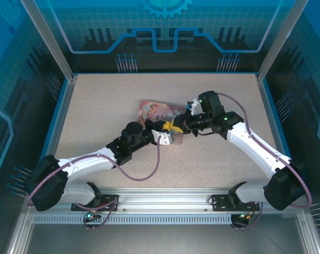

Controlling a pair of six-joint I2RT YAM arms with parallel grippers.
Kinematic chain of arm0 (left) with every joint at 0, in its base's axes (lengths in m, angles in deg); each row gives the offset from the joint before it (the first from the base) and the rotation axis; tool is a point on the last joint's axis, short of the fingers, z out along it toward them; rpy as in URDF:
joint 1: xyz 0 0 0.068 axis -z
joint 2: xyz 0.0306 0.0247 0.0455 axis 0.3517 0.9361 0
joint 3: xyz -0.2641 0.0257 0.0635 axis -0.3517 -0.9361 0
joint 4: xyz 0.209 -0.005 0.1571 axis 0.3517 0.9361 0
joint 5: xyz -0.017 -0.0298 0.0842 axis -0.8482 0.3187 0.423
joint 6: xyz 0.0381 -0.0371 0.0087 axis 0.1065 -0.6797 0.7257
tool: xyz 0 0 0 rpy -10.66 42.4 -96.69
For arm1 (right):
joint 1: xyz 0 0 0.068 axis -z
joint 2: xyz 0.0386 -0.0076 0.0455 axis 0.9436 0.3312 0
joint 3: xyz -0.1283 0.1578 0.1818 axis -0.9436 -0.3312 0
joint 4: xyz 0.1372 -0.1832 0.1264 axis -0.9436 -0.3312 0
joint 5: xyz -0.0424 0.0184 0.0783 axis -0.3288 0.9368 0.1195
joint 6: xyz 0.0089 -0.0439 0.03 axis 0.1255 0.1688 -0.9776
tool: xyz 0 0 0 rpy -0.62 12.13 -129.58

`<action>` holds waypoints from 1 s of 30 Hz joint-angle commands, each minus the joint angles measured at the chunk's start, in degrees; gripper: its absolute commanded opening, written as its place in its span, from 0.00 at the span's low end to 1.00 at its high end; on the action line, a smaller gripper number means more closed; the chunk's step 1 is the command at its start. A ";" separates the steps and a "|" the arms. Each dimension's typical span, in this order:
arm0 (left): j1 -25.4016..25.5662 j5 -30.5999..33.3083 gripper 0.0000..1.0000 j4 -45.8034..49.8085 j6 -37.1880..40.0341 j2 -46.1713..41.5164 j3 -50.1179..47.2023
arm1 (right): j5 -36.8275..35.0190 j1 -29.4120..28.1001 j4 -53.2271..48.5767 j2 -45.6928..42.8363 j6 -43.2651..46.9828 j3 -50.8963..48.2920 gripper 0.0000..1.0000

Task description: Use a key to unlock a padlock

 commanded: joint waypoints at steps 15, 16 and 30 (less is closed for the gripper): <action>0.09 -2.25 0.54 4.52 -13.31 -7.03 -0.69 | -4.31 2.28 13.94 -6.17 8.63 -10.13 0.00; 0.01 -2.53 0.58 5.73 -15.00 -8.40 -1.18 | -4.24 2.79 16.81 -7.01 9.29 -11.78 0.00; -13.05 -11.56 0.71 21.40 -84.55 -18.98 6.39 | -5.37 3.15 53.29 -12.29 19.24 -25.88 0.00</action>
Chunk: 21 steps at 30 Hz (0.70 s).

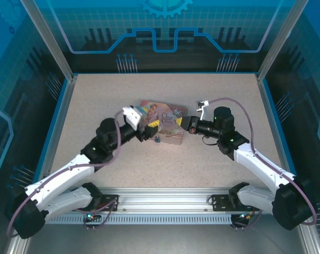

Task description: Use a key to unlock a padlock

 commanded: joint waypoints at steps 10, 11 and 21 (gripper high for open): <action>-6.25 -23.57 0.62 -13.43 -47.08 7.22 4.30 | 1.55 -4.33 18.65 0.20 8.16 -1.63 0.00; -6.23 -24.24 0.60 -14.69 -48.01 8.05 4.39 | 1.72 -4.60 18.89 0.45 8.18 -1.52 0.00; -4.83 -24.19 0.55 -16.69 -47.41 10.99 4.35 | 2.03 -6.04 18.54 1.22 8.44 -0.73 0.00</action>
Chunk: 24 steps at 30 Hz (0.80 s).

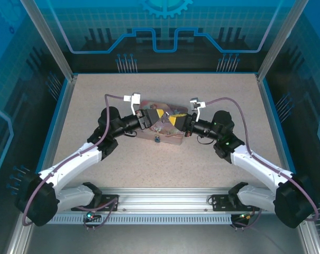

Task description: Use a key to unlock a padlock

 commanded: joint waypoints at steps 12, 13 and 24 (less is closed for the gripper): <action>0.02 0.10 0.59 3.91 5.24 0.03 3.49 | 0.54 -1.46 0.04 0.37 2.18 1.34 0.00; 0.01 -0.38 0.59 4.13 5.40 0.32 3.91 | 0.67 -1.44 -0.37 0.37 2.34 1.49 0.00; 0.16 -4.16 0.52 -0.14 3.47 3.65 4.10 | 1.32 -1.92 0.89 1.33 1.37 2.40 0.00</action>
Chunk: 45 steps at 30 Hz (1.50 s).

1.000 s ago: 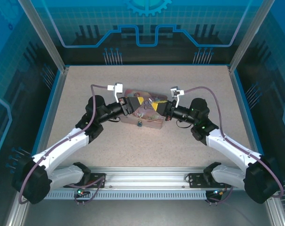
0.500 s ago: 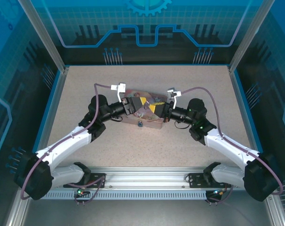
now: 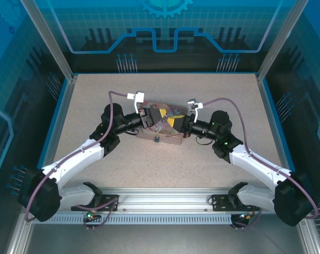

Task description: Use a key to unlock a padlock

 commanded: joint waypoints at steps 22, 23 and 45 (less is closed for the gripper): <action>0.87 -3.13 0.20 -3.32 0.05 2.09 1.38 | -0.35 -1.58 1.74 1.78 -0.93 2.94 0.00; 0.87 -3.29 0.16 -3.39 0.18 2.05 1.48 | -0.40 -1.56 1.74 1.92 -1.11 3.02 0.00; 0.91 -6.95 0.00 14.84 14.25 -4.06 7.70 | 18.56 3.28 -1.28 2.55 7.03 7.45 0.54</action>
